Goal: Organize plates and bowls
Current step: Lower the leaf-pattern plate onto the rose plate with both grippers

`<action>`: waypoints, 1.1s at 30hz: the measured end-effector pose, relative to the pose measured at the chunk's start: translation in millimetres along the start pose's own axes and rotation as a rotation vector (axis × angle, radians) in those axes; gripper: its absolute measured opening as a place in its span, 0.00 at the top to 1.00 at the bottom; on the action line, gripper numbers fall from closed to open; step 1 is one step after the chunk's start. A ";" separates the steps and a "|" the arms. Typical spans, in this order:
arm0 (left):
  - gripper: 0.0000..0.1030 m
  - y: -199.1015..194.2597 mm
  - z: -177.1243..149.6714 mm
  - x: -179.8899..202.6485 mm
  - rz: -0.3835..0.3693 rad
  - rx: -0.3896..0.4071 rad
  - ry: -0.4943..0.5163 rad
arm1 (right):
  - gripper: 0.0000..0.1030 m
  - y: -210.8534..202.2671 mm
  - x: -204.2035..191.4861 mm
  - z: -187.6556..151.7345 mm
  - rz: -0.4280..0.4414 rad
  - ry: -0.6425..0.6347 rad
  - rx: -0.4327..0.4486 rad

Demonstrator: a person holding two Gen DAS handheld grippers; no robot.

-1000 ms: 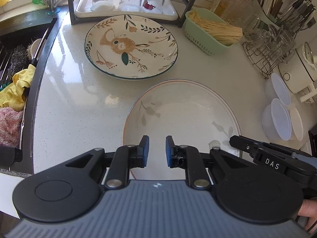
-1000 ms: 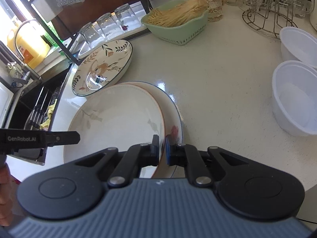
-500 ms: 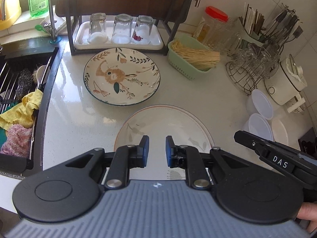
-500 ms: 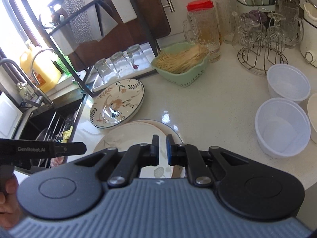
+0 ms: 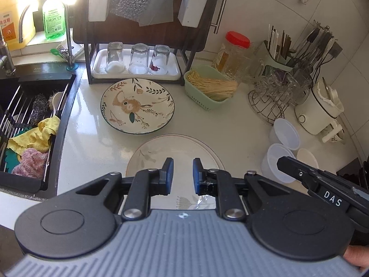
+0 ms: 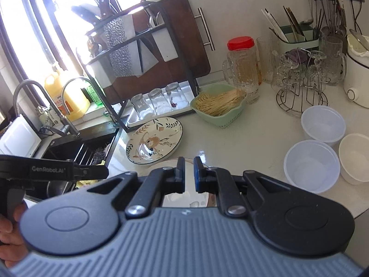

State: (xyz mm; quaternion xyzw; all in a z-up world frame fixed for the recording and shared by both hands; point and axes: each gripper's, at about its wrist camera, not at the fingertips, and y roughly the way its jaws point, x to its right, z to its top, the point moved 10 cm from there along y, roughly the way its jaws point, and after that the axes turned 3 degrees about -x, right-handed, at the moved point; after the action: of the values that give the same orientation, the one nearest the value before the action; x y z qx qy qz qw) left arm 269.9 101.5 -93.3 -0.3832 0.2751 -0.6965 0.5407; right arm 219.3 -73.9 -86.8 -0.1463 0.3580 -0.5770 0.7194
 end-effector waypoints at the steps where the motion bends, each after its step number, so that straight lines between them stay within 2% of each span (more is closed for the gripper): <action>1: 0.81 -4.3 -2.2 2.0 0.007 0.006 0.002 | 0.89 -5.5 0.2 -1.2 0.009 0.000 0.005; 8: 0.81 -21.4 -25.2 14.2 0.016 0.028 -0.022 | 0.89 -30.1 5.7 -11.6 0.034 -0.024 0.022; 22: 0.81 -37.4 -81.8 41.1 0.016 -0.003 -0.036 | 0.89 -58.7 10.9 -40.1 0.079 -0.072 0.015; 33: 0.81 -37.4 -86.0 46.7 0.037 -0.005 -0.015 | 0.89 -66.1 14.3 -50.9 0.093 -0.078 0.019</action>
State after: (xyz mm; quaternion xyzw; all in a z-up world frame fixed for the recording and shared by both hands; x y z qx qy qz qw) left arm 172.4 63.7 -100.2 -0.3849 0.2798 -0.6826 0.5546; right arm 137.6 -96.2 -86.2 -0.1451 0.3308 -0.5401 0.7601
